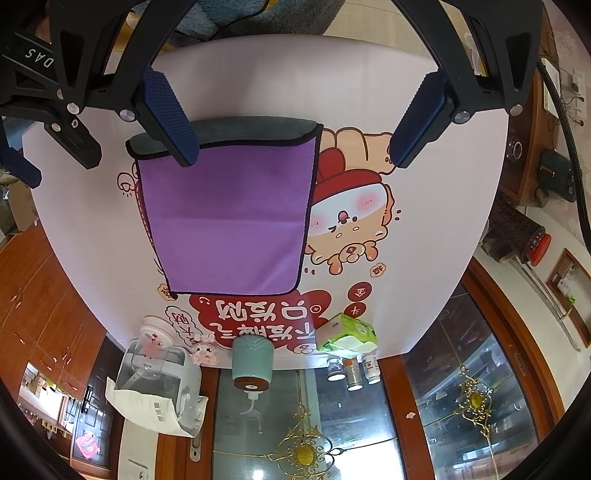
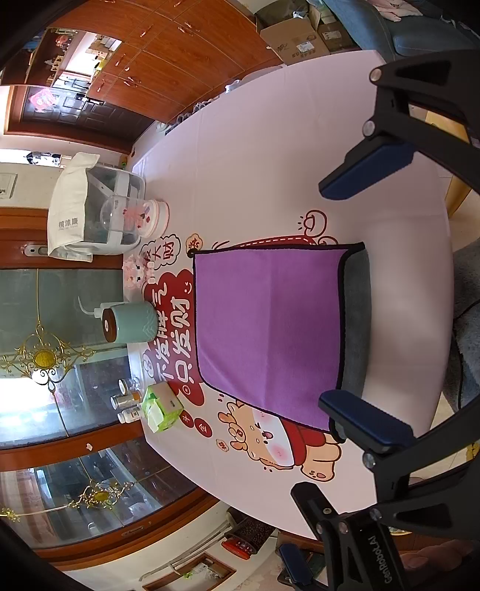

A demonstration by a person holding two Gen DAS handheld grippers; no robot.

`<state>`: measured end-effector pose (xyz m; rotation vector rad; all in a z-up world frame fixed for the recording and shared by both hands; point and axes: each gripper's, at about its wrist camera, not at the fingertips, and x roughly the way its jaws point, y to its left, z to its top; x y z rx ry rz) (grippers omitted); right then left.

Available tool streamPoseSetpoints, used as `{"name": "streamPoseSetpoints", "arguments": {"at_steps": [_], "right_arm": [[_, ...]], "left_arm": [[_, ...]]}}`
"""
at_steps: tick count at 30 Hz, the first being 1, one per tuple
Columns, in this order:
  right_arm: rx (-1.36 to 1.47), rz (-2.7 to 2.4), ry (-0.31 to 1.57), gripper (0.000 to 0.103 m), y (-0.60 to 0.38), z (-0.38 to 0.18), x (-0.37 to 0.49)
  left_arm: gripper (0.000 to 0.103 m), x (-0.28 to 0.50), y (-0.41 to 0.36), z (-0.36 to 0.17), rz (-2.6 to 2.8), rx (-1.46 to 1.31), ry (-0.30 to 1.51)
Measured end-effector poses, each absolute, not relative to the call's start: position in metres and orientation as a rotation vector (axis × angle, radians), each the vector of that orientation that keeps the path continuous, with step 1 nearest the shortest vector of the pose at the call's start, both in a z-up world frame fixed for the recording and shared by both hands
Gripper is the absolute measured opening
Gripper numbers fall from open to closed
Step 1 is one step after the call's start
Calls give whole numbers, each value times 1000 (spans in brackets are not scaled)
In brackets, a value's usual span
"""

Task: Fold towel

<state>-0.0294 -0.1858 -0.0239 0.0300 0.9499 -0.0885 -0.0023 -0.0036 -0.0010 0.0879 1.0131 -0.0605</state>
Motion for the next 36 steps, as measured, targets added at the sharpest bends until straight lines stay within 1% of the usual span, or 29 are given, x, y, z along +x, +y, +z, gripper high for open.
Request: {"name": "streamPoseSetpoints", "arguments": {"at_steps": [36], "right_arm": [[33,-88,952,103,-189,-23,-29]], "left_arm": [[102,-3,-9,2,-80,83,1005]]}}
